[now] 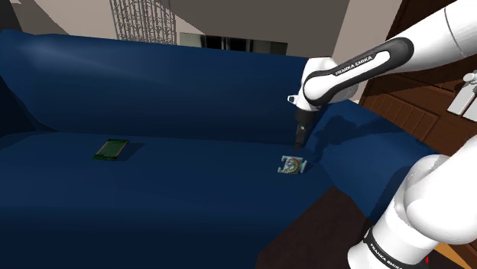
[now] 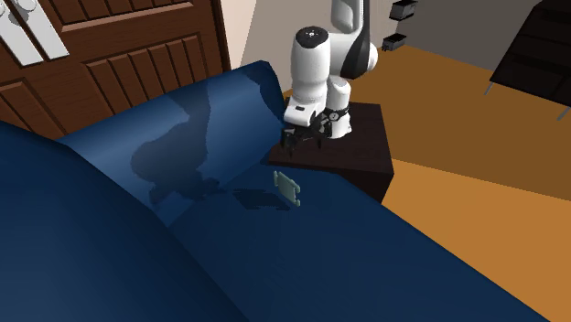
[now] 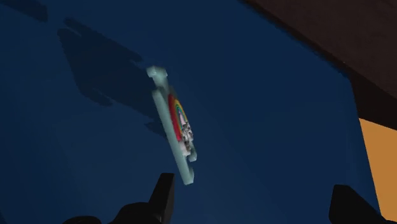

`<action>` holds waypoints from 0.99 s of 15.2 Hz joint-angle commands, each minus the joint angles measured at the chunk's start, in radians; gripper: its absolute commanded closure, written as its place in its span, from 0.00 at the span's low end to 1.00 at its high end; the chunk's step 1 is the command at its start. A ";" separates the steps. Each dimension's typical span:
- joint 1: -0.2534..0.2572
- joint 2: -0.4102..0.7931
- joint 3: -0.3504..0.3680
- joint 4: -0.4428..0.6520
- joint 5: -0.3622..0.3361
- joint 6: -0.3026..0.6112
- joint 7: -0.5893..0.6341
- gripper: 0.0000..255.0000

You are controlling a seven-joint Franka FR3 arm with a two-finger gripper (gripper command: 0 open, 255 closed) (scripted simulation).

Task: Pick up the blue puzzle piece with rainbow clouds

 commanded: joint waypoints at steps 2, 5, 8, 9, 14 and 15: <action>0.023 0.128 -0.034 0.017 0.016 0.110 -0.119 0.00; 0.041 0.261 -0.057 0.048 0.057 0.206 -0.246 0.00; 0.045 0.360 -0.058 0.079 0.101 0.270 -0.344 0.00; 0.044 0.373 -0.057 0.078 0.109 0.284 -0.350 0.00; 0.040 0.443 -0.047 0.072 0.156 0.355 -0.382 0.00; 0.038 0.466 -0.042 0.071 0.173 0.376 -0.394 0.00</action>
